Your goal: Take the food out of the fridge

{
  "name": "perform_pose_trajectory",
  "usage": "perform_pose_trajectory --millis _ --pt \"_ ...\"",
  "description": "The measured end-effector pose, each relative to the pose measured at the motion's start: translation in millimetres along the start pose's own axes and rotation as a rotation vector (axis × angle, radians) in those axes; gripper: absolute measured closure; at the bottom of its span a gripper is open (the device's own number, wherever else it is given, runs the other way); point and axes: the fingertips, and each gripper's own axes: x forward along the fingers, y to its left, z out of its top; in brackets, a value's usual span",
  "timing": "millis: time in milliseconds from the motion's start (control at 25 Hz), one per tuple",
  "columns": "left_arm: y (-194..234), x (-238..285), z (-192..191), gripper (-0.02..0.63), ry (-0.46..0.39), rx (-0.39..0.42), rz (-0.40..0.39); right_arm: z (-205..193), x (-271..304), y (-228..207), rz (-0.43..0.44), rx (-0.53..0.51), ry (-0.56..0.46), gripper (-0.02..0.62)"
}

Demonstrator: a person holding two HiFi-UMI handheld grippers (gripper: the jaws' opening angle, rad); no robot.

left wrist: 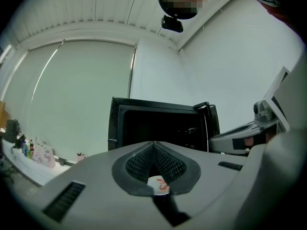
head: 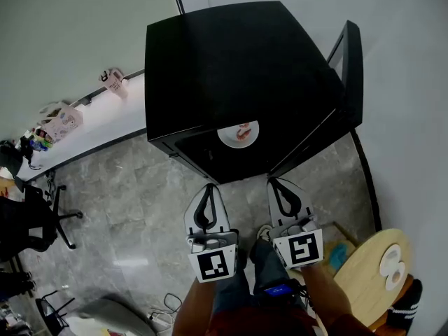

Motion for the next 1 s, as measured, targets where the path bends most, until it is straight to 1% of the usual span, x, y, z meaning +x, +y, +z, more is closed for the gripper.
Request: perform_pose_trajectory --millis 160,560,1000 --pt "1.5 1.6 -14.6 0.593 0.005 0.004 -0.003 -4.3 4.4 -0.6 -0.017 0.030 -0.055 0.572" --pt "-3.9 6.4 -57.5 0.594 0.020 0.021 -0.022 -48.4 13.2 -5.8 -0.019 0.061 -0.061 0.572" --pt "-6.8 11.1 -100.5 0.594 0.024 0.019 -0.031 -91.6 26.2 -13.2 -0.031 0.051 -0.049 0.572"
